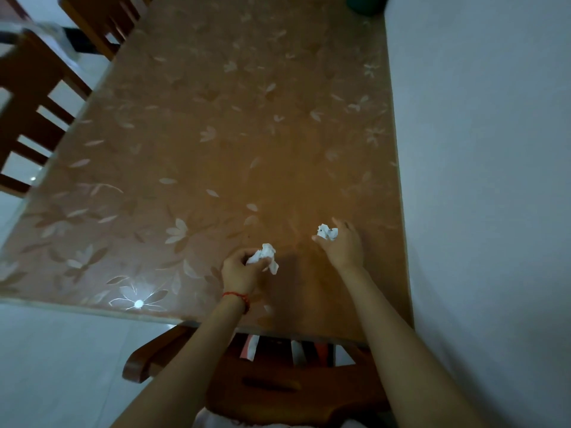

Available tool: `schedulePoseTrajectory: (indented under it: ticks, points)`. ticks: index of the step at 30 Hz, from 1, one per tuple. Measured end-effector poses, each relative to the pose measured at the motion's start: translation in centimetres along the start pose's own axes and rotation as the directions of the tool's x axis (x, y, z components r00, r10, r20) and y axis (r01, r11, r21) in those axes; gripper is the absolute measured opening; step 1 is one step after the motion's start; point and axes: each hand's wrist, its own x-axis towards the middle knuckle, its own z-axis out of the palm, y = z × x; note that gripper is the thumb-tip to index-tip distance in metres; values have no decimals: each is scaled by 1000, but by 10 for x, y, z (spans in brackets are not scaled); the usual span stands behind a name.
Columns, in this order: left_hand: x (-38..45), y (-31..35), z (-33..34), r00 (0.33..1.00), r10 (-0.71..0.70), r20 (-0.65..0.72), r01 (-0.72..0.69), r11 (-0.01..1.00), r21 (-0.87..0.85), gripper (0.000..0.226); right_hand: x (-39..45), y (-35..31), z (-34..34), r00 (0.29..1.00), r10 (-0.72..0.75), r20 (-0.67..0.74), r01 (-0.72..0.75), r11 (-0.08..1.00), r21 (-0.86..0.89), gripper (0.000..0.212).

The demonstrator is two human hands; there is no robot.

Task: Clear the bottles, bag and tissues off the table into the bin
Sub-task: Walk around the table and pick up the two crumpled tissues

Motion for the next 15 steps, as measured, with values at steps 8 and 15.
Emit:
schedulePoseTrajectory:
  ticks: [8,15]
  points:
    - [7,-12,-11,999,-54,-6,54,998,-13,10,2,10,20,998,-54,-30,51,993,-110,27]
    - [4,-11,-12,997,-76,-24,75,997,-23,19,-5,15,17,996,-79,-28,80,996,27,11]
